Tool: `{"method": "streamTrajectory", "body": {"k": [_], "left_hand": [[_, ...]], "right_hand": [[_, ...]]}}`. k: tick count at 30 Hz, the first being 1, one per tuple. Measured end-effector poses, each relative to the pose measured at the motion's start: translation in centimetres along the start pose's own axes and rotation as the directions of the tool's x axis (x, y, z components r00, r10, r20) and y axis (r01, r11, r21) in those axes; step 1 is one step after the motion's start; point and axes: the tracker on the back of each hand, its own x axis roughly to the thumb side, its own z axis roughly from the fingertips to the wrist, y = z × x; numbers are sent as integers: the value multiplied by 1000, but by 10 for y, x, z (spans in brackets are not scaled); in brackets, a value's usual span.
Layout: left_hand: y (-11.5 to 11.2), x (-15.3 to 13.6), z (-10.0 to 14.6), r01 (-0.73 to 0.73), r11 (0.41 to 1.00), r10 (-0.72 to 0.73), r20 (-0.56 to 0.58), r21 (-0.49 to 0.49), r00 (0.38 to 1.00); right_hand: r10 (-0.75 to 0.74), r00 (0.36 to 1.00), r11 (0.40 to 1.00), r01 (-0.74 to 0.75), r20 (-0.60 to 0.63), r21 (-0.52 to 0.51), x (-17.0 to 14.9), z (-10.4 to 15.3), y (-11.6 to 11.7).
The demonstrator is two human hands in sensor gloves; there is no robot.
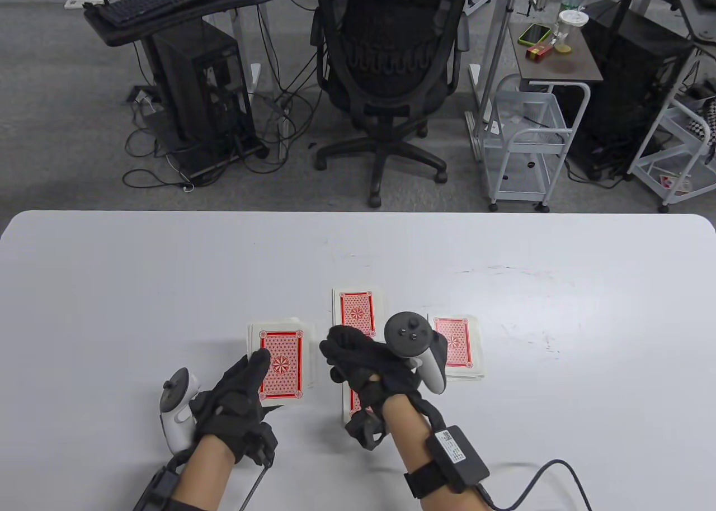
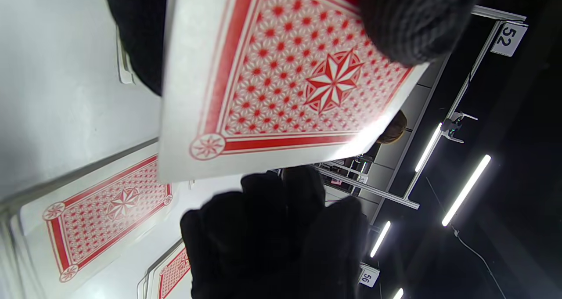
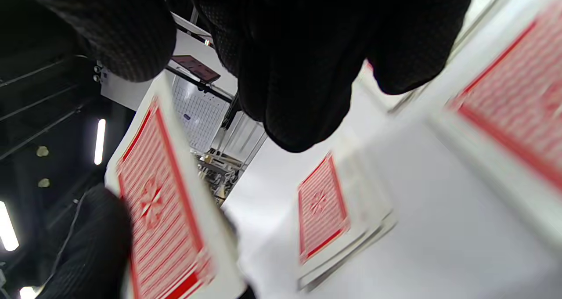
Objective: Four-player card dealing with fan arrangement
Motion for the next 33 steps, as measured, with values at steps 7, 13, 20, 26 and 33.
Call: {"method": "streamTrajectory", "body": {"k": [7, 13, 20, 26, 33], "left_hand": [[-9, -3, 0, 26, 1000, -26, -15, -14, 1000], [-6, -4, -1, 1, 999, -2, -28, -40, 1000], [3, -2, -1, -17, 1000, 17, -19, -13, 1000], [14, -1, -2, -24, 999, 24, -25, 23, 999], [15, -2, -2, -21, 999, 21, -21, 29, 1000]], "right_hand": [[66, 997, 990, -62, 32, -126, 3, 1, 17], [-6, 999, 995, 11, 49, -102, -4, -1, 7], [-52, 998, 996, 54, 21, -73, -16, 3, -23], [147, 985, 987, -152, -93, -54, -37, 10, -54], [529, 802, 840, -541, -279, 37, -57, 3, -41]]}}
